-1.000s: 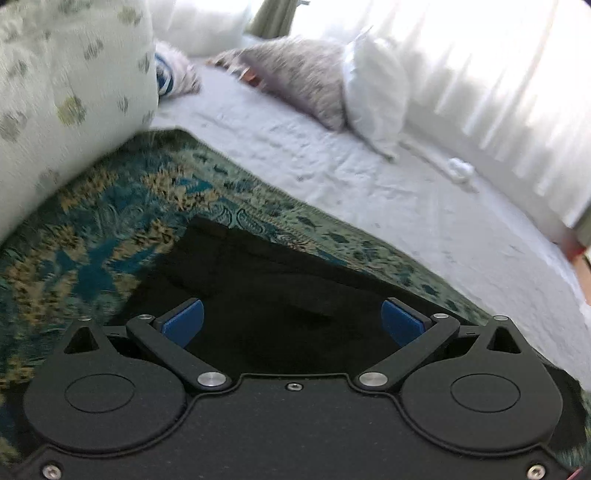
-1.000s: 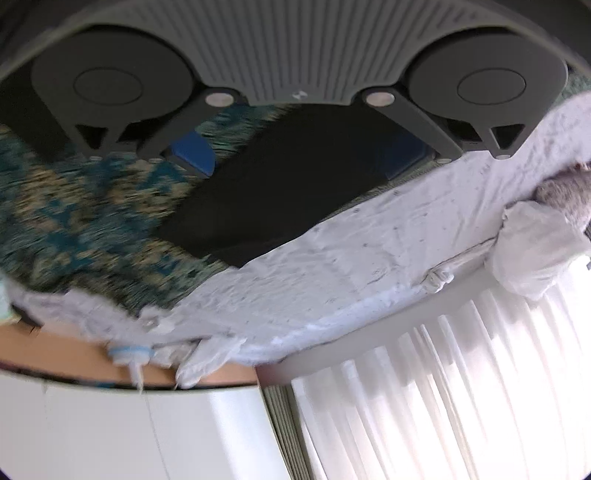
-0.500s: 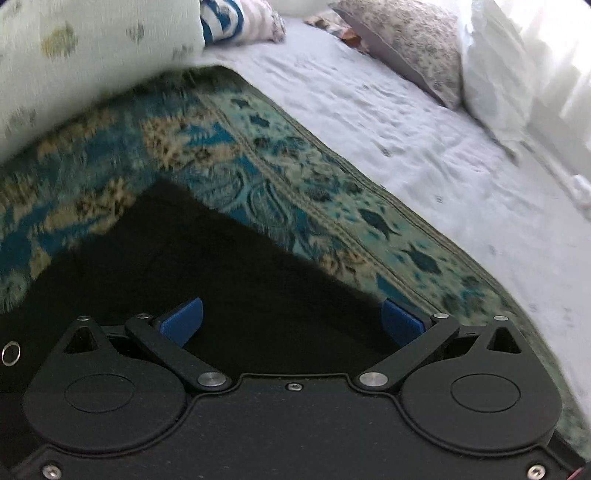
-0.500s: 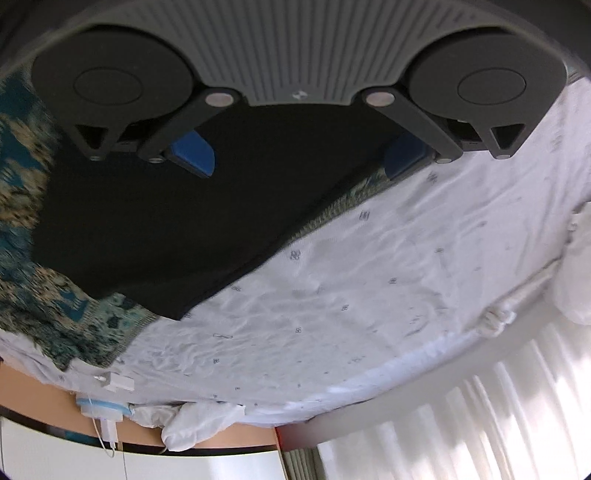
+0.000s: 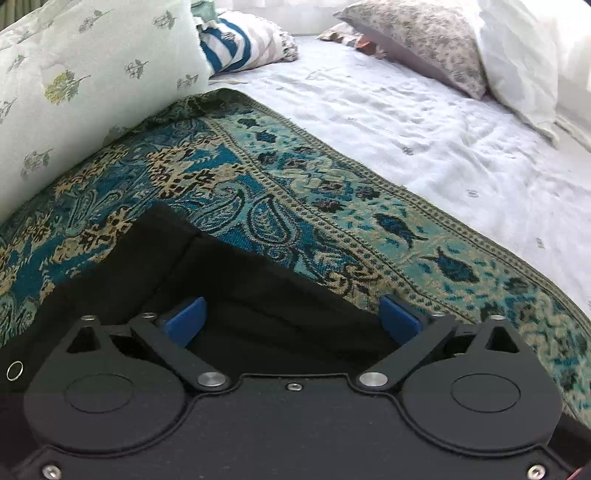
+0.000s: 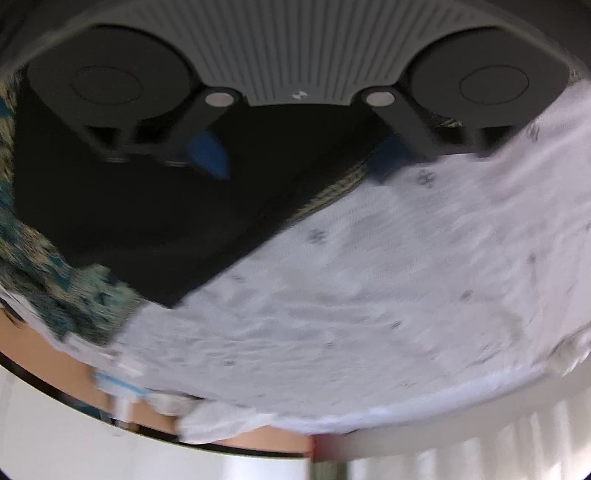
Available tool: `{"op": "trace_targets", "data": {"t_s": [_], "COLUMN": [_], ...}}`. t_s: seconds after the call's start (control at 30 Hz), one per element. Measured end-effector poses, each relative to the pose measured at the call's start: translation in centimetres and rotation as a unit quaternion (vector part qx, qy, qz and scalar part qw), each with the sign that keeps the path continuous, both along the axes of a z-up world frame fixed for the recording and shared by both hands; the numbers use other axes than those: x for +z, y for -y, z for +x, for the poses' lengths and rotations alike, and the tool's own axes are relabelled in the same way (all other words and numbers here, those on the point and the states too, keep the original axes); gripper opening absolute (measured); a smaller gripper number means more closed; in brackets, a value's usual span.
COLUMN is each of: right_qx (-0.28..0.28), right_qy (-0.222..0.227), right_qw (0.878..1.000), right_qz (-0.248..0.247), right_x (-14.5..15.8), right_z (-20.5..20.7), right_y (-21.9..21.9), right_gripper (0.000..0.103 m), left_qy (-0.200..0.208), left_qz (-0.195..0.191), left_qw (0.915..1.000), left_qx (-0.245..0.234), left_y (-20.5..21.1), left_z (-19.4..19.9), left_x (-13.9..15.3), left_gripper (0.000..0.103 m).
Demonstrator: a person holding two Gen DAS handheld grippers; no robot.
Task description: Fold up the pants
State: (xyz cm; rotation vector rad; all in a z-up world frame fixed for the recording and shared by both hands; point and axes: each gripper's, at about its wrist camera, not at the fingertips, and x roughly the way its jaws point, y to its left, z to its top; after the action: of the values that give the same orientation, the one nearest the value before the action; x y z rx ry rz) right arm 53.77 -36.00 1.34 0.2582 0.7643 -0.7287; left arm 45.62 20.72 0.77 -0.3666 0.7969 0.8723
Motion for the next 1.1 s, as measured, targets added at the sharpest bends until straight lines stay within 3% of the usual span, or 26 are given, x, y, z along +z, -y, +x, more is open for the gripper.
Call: {"op": "trace_targets", "data": {"t_s": [0.03, 0.07, 0.1, 0.13, 0.17, 0.2, 0.4, 0.6, 0.93, 1.1], "right_qx": [-0.003, -0.002, 0.000, -0.001, -0.002, -0.002, 0.017, 0.044, 0.041, 0.034], "right_qy": [-0.001, 0.003, 0.011, 0.018, 0.024, 0.027, 0.059, 0.091, 0.111, 0.097], "right_qw": [1.000, 1.000, 1.000, 1.000, 0.999, 0.999, 0.996, 0.991, 0.984, 0.986], "right_qz": [-0.008, -0.002, 0.013, 0.025, 0.032, 0.037, 0.067, 0.092, 0.131, 0.135], "right_x": [0.2, 0.4, 0.5, 0.8, 1.0, 1.3, 3.3, 5.3, 5.9, 4.3], "right_z": [-0.4, -1.0, -1.6, -2.4, -3.2, -3.9, -10.8, -22.2, -42.3, -48.3], "right_y": [0.1, 0.5, 1.0, 1.7, 2.1, 2.6, 5.5, 8.5, 10.1, 10.0], "right_gripper": [0.034, 0.027, 0.023, 0.014, 0.009, 0.007, 0.004, 0.004, 0.004, 0.004], "left_qy": [0.007, 0.013, 0.021, 0.028, 0.032, 0.036, 0.058, 0.078, 0.133, 0.111], "left_qz": [0.004, 0.009, 0.017, 0.018, 0.014, 0.007, -0.031, -0.061, -0.040, -0.035], "left_qw": [0.9999, 0.9997, 0.9992, 0.9987, 0.9982, 0.9979, 0.9943, 0.9877, 0.9754, 0.9786], "left_qx": [-0.010, -0.019, -0.029, -0.040, -0.048, -0.053, -0.084, -0.121, -0.171, -0.170], "left_y": [0.3, 0.6, 1.0, 1.3, 1.5, 1.6, 1.4, 1.0, 1.9, 1.6], "left_z": [-0.4, -0.9, -1.5, -2.0, -2.5, -2.9, -7.1, -14.7, -31.3, -37.0], "left_x": [0.3, 0.5, 0.8, 1.0, 1.2, 1.5, 3.3, 5.1, 9.0, 7.9], "left_gripper": [0.076, 0.053, 0.041, 0.023, 0.012, 0.009, 0.003, 0.003, 0.003, 0.003]}}
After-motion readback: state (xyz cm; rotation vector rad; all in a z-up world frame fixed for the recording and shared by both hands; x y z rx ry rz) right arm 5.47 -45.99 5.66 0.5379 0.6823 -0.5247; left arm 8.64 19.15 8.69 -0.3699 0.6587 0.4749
